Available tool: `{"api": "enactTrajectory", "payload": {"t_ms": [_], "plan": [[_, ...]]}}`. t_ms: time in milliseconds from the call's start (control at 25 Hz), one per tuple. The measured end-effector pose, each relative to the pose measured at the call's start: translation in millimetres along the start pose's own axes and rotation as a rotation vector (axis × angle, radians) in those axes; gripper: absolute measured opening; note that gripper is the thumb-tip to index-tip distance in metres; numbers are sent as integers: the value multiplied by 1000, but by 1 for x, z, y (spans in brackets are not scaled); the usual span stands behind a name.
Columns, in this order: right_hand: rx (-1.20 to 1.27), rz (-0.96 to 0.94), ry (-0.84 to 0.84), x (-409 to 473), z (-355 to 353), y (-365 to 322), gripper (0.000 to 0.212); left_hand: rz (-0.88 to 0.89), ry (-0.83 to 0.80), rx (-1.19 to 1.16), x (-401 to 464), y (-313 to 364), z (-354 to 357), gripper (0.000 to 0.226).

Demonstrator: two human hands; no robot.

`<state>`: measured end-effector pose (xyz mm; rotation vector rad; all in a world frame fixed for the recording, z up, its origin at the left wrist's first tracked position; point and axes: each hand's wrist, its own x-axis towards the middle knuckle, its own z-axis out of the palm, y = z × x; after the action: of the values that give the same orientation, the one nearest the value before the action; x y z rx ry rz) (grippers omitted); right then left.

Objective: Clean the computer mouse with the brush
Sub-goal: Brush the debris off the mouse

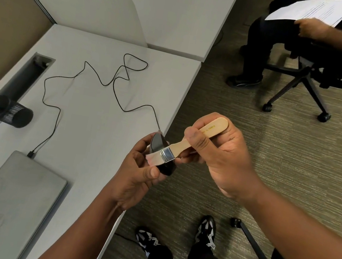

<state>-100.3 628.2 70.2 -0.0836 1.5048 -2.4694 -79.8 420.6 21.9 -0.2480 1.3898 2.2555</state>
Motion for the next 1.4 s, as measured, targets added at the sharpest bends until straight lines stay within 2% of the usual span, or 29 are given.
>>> {"api": "enactTrajectory", "payload": {"t_ms": [240, 360, 400, 560, 640, 760, 840, 960, 1120, 1200, 1280, 1400], "plan": [[108, 84, 34, 1, -5, 3, 13, 18, 9, -35, 2, 3, 0, 137], [116, 87, 39, 1, -6, 5, 12, -11, 92, -68, 1, 5, 7, 134], [110, 87, 36, 1, -6, 5, 13, -23, 116, -84, 2, 5, 8, 127], [22, 57, 20, 3, -6, 5, 11, -98, 241, -141, 5, 8, 11, 69], [-4, -18, 18, 9, -6, 2, 10, -119, 282, -156, 6, 12, 16, 54], [-159, -192, -36, 22, -6, -2, 11, -122, 349, -169, 8, 17, 21, 66], [-277, -262, -95, 26, -6, -2, 11, -129, 397, -183, 10, 19, 20, 55], [-391, -276, -140, 23, -11, -1, 15, -143, 427, -213, 11, 20, 22, 36], [-493, -211, -137, 15, -28, 2, 14, -123, 477, -241, 12, 23, 22, 45], [-391, -183, -108, 16, -30, -7, 13, -120, 474, -249, 12, 24, 20, 46], [-179, -143, -64, 21, -25, -16, 11, -124, 460, -250, 11, 23, 20, 48], [-8, 1, 27, 28, -14, -16, 23, -132, 435, -246, 10, 23, 22, 39]]}}
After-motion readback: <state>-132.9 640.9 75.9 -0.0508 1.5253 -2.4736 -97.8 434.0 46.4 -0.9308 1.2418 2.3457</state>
